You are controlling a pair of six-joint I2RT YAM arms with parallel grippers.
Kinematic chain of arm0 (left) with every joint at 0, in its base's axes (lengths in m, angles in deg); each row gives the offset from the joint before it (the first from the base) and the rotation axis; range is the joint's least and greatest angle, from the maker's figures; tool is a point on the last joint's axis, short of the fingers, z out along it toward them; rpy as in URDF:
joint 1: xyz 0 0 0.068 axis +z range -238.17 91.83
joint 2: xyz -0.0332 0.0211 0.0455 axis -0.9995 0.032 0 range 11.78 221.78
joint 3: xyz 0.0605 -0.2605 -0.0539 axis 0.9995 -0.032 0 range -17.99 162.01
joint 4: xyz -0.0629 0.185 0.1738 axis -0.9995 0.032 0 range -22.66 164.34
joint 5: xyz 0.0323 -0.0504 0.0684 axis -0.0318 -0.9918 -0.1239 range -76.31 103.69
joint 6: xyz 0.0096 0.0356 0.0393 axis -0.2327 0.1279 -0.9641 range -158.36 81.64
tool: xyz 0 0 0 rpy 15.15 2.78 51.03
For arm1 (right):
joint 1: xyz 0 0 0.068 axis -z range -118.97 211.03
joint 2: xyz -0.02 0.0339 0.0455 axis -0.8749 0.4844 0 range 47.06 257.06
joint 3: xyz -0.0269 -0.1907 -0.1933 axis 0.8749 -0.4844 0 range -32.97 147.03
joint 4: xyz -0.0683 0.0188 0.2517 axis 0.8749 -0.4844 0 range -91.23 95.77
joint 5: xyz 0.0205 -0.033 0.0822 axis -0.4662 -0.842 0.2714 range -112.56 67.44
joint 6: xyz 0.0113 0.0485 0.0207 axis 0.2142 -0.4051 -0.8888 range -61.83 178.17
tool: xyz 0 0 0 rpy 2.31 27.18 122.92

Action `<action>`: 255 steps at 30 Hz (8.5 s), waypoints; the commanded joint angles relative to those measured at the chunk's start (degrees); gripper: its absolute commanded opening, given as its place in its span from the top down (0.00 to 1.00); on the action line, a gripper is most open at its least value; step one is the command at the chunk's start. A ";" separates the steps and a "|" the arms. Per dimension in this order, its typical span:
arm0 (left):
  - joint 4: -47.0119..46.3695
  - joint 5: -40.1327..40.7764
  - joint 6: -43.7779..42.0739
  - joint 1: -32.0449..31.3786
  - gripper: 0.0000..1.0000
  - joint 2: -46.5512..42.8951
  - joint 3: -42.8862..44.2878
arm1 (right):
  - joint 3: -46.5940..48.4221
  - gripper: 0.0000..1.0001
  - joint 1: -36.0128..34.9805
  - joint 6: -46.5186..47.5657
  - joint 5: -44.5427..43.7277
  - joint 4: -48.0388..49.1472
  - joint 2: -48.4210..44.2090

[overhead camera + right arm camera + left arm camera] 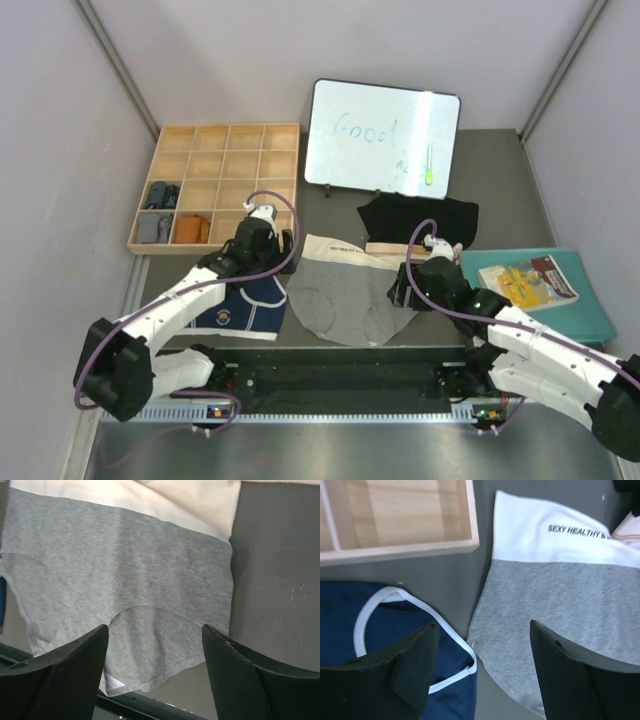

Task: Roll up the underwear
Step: Move the underwear to the center of the board, then fold the underwear at the center of the board.

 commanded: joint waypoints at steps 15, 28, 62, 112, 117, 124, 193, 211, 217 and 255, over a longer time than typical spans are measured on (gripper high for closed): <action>-8.33 -2.93 1.16 -0.15 0.31 11.04 -3.50 | 0.34 0.38 -1.22 -9.84 -7.73 -6.73 7.06; -13.69 -8.55 0.20 -0.23 0.35 14.20 -6.49 | 0.69 0.39 -1.22 -11.95 -11.24 -6.29 12.26; -11.23 -10.22 7.40 -4.98 1.00 5.77 -13.70 | -0.27 1.00 -1.31 -14.06 -8.96 -17.18 6.55; -18.86 -8.69 2.47 -4.10 1.00 26.43 5.81 | 16.51 0.59 -20.82 -18.28 -12.82 -10.83 19.82; -21.34 -14.70 7.83 -4.80 1.00 24.58 5.72 | 17.57 0.60 -16.96 -15.83 -17.66 -16.31 17.71; -22.04 -14.01 13.28 -10.15 1.00 24.22 7.65 | 12.74 0.60 -7.55 -10.72 -15.11 -13.23 9.19; -27.23 -10.22 27.79 -23.88 1.00 51.73 32.27 | -9.07 0.64 1.07 -8.79 13.81 10.42 -2.77; -27.32 -10.40 27.61 -23.96 1.00 51.82 32.62 | -9.06 0.66 -0.43 -9.49 15.21 16.47 3.91; -27.23 -10.66 27.35 -23.96 1.00 52.00 32.97 | -8.36 0.68 -1.39 -9.31 14.51 15.69 3.82; -26.44 -10.93 26.74 -23.96 1.00 51.91 33.76 | -7.22 0.83 -2.71 -10.80 10.91 14.02 10.41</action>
